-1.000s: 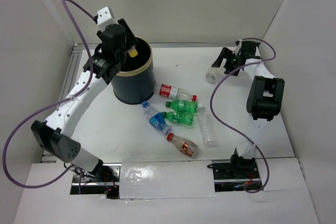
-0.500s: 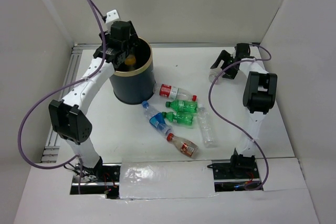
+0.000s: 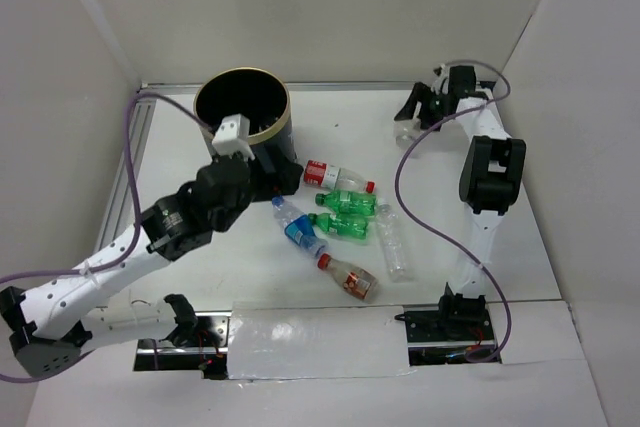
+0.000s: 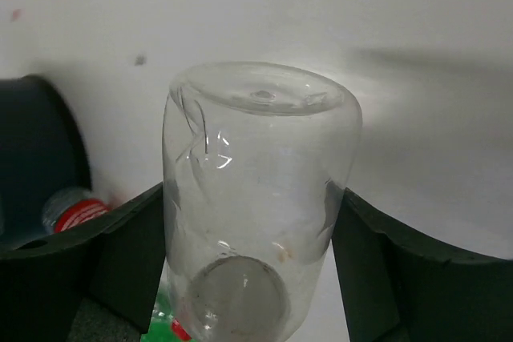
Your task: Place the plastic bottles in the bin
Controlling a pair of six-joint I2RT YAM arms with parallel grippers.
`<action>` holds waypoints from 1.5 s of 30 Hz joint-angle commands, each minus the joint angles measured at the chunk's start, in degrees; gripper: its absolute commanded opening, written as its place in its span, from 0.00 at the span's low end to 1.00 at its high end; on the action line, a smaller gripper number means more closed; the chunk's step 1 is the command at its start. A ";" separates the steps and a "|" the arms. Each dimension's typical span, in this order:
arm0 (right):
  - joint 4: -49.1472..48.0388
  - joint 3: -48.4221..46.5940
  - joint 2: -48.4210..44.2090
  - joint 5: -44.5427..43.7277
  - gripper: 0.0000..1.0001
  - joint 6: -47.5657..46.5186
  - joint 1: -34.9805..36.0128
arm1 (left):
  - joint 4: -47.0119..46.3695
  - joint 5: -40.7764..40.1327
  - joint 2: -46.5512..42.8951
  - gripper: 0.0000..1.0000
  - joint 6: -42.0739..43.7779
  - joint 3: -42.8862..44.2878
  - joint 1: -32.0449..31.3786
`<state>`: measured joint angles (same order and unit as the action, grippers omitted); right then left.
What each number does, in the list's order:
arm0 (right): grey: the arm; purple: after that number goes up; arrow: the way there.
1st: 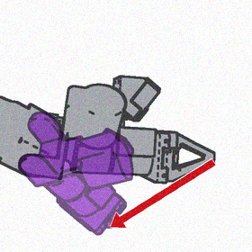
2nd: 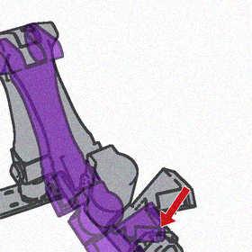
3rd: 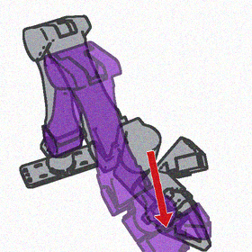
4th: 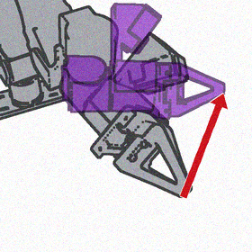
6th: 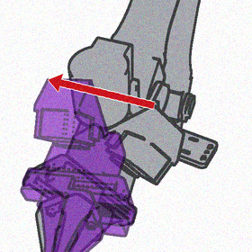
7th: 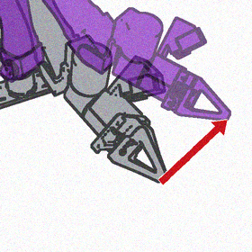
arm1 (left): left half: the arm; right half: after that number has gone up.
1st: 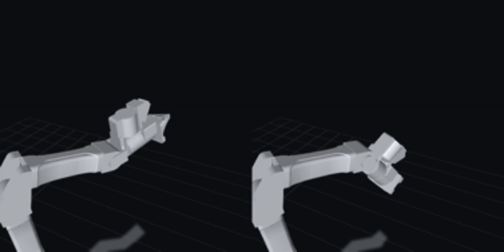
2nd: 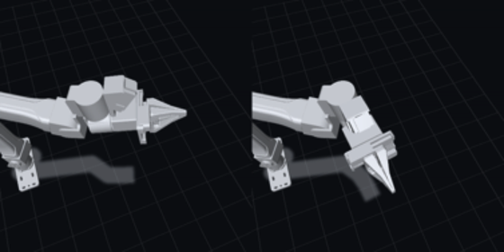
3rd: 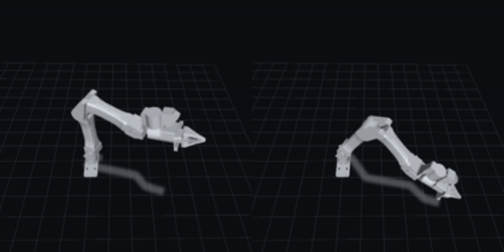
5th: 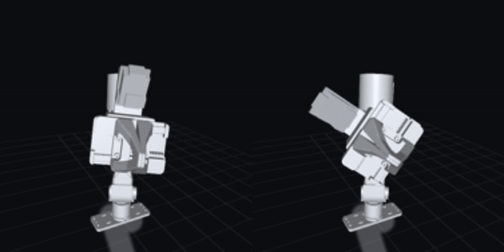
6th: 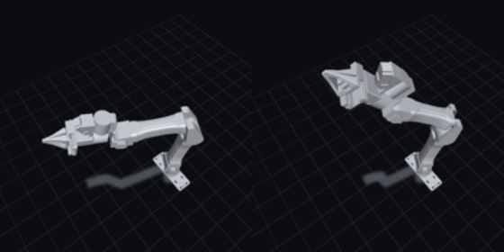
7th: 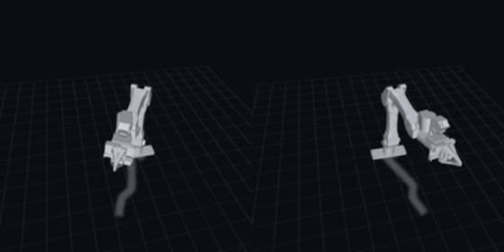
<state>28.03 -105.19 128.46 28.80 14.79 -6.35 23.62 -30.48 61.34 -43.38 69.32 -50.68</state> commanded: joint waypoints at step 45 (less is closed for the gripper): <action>14.14 5.39 -33.09 1.97 0.77 -32.06 20.59 | -3.67 7.99 6.26 0.00 -14.64 -15.29 -2.58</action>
<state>28.71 -107.18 99.33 31.70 -9.63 14.46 17.32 -16.34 75.13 -64.27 45.60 -50.70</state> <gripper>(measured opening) 0.771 0.157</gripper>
